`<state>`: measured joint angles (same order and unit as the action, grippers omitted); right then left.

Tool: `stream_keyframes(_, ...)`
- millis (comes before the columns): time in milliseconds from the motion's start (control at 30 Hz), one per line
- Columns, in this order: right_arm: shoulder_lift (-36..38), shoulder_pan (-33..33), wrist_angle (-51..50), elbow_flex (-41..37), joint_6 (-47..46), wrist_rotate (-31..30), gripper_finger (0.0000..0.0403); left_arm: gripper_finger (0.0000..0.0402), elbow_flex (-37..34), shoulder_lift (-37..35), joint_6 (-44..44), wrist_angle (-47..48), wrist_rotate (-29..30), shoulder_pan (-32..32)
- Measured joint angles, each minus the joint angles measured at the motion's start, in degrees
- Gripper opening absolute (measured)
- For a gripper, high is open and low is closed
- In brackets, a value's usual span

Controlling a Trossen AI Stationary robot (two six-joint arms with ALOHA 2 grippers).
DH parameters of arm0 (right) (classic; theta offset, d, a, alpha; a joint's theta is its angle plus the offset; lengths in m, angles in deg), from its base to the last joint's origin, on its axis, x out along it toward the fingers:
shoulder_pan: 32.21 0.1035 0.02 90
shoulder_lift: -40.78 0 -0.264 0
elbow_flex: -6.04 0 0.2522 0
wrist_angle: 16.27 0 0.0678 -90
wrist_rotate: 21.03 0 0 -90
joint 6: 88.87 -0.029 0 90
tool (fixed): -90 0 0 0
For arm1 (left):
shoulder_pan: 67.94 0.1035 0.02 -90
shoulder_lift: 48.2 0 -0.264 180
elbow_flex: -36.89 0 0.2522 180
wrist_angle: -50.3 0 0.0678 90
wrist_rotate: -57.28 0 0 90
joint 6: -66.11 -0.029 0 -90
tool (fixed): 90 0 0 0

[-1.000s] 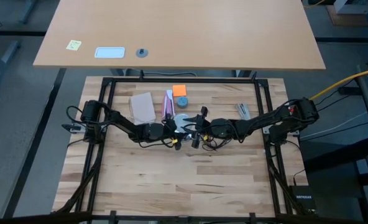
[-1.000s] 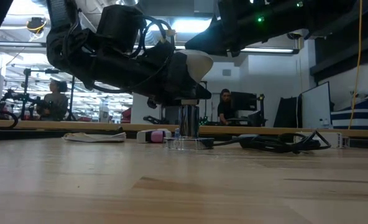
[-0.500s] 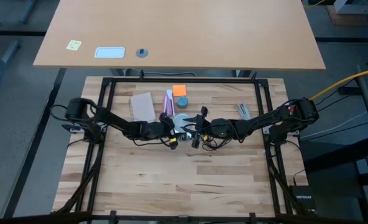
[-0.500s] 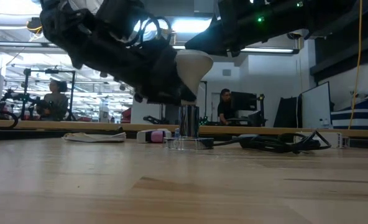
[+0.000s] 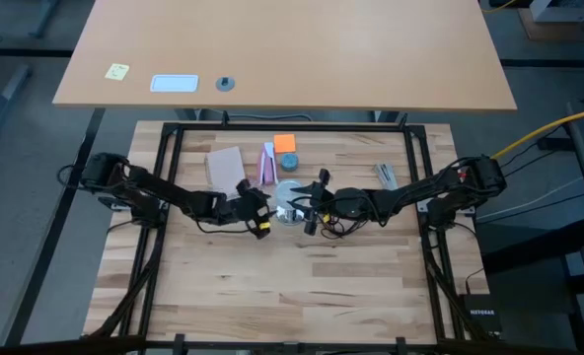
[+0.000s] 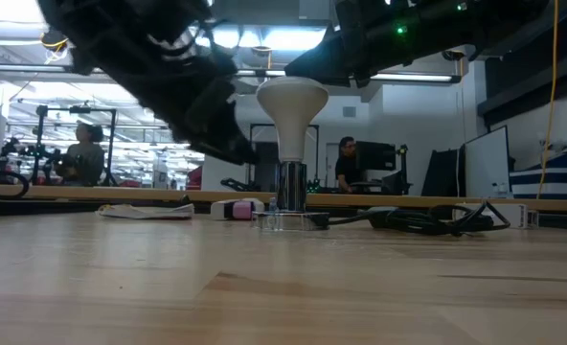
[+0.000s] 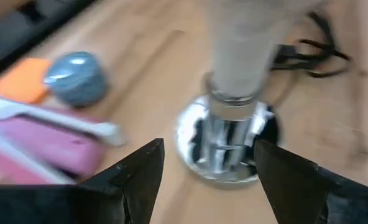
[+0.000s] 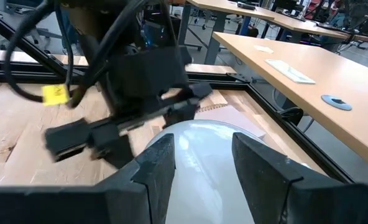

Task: Screw lightbulb
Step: Insert the lightbulb into the lamp

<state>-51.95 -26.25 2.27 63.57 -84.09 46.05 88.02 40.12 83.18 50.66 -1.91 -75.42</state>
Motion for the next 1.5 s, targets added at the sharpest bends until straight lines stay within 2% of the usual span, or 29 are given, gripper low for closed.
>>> stream_keyframes(67, 0.0, 0.0, 0.0, 0.0, 0.0, 0.0, 0.0167, 0.0240, -3.3, -1.3, 2.5, -3.3, 4.7, -1.5)
stream_keyframes(167, 0.0, 0.0, 0.0, 0.0, 0.0, 0.0, 0.0167, 0.0240, -11.1, -3.0, 7.0, -14.2, 8.3, -4.3)
stream_keyframes(333, 0.0, 0.0, 0.1, 0.0, 0.0, 0.0, 0.0167, 0.0240, -25.7, -3.0, 11.5, -43.8, 10.5, -8.6)
stream_keyframes(433, 0.0, 0.0, 0.0, 0.0, 0.0, 0.3, 0.0167, 0.0240, -29.7, -2.9, 10.3, -58.1, 10.8, -8.9)
stream_keyframes(500, 0.0, 0.0, 0.0, 0.0, 0.0, 1.2, 0.0167, 0.0240, -29.6, -2.9, 8.7, -62.2, 11.4, -8.1)
stream_keyframes(600, 0.0, 0.0, 0.1, 0.0, 0.0, 1.5, 0.0167, 0.0240, -26.9, -2.9, 8.4, -61.9, 12.1, -6.0)
stream_keyframes(800, 0.0, 0.0, 0.3, 0.0, -0.1, 1.5, 0.0167, 0.0240, -21.1, -2.9, 18.3, -57.9, 12.0, -3.1)
stream_keyframes(1167, -0.1, 0.0, 1.0, -0.1, -0.1, 1.5, 0.0167, 0.0240, -19.8, -2.9, 23.8, -54.8, 11.8, -2.5)
stream_keyframes(1333, -0.2, 0.0, 1.4, -0.1, 0.0, 1.5, 0.0167, 0.0240, -19.8, -2.8, 22.2, -47.8, 5.4, -2.5)
stream_keyframes(1500, -0.2, 0.0, 1.5, -0.2, 0.0, 1.5, 0.0167, 0.0240, -19.8, -2.8, 11.2, -48.4, 2.0, -3.1)
